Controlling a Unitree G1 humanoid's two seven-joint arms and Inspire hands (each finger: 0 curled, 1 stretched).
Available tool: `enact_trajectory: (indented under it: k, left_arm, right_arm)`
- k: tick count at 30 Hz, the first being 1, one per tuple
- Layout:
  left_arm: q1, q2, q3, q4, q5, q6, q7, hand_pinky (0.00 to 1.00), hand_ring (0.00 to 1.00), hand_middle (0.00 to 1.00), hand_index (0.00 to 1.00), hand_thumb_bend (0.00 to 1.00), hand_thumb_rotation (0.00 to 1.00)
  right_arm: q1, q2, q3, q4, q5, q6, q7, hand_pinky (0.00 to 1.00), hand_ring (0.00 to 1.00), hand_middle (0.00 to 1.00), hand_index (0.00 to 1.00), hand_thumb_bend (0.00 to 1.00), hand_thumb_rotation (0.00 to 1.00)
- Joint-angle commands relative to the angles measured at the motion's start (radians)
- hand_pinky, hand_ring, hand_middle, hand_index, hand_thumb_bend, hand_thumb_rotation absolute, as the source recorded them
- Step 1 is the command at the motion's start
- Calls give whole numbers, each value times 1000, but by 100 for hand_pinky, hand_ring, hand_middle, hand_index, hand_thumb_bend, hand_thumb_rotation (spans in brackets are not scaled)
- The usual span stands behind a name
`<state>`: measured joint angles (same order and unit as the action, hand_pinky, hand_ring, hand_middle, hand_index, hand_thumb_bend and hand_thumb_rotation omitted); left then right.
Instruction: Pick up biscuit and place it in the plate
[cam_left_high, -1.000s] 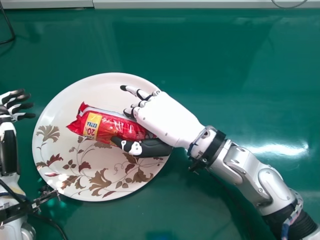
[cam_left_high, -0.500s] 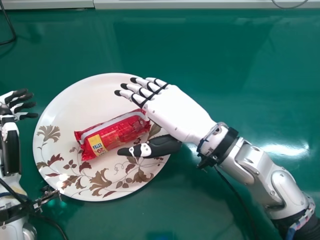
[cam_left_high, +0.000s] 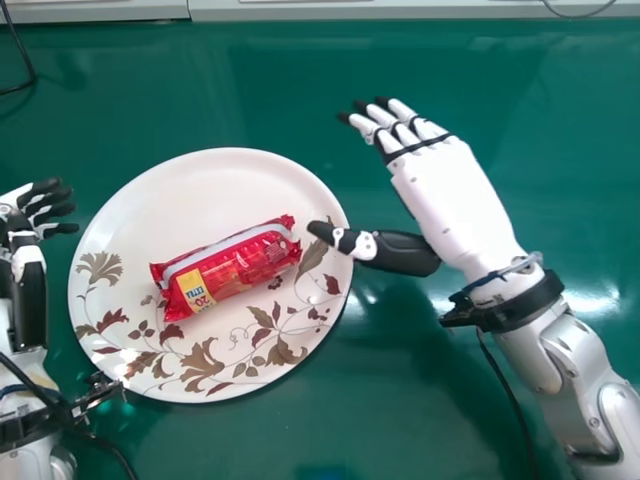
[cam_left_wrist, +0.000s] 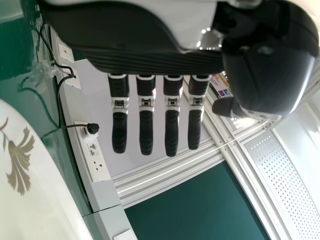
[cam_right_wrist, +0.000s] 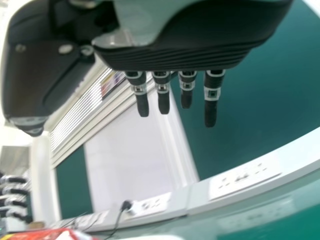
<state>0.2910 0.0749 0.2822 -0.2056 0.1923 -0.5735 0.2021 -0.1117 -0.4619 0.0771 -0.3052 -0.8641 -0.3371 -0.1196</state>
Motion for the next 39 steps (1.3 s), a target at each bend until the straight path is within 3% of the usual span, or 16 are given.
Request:
enact_trajectory:
  k: [1, 8, 12, 20, 23, 33, 39]
  left_arm:
    - [6, -28, -31, 79, 18, -21, 15, 50, 62, 67, 70, 13, 22]
    - [-19, -30, -50, 133, 16, -65, 18, 50, 62, 66, 69, 15, 27]
    - [-25, -28, -63, 124, 29, -58, 19, 49, 61, 65, 68, 14, 28]
    - [-27, -49, -86, 124, 61, -41, 39, 50, 62, 65, 68, 12, 32]
    - [-29, -60, -93, 141, 56, -47, 51, 52, 63, 66, 69, 12, 28]
    - [-72, -50, -99, 197, 75, -73, 98, 48, 60, 63, 66, 9, 29]
    - [-101, -38, -91, 178, 84, -47, 110, 48, 59, 63, 66, 10, 34]
  right_arm:
    - [51, 20, -33, -27, 17, 23, -29, 77, 92, 98, 97, 92, 74]
    - [146, 79, -87, -69, 90, 93, -42, 78, 93, 96, 93, 87, 67]
    - [164, 101, -106, -57, 125, 96, -70, 69, 87, 92, 89, 85, 62]
    - [170, 124, -147, -11, 132, 94, -164, 63, 80, 86, 83, 86, 59]
    - [172, 123, -155, 4, 126, 94, -193, 62, 78, 85, 82, 86, 59]
    - [156, 130, -159, 14, 141, 127, -195, 63, 78, 84, 81, 88, 56]
    - [132, 136, -157, 41, 144, 136, -213, 64, 77, 83, 79, 82, 52]
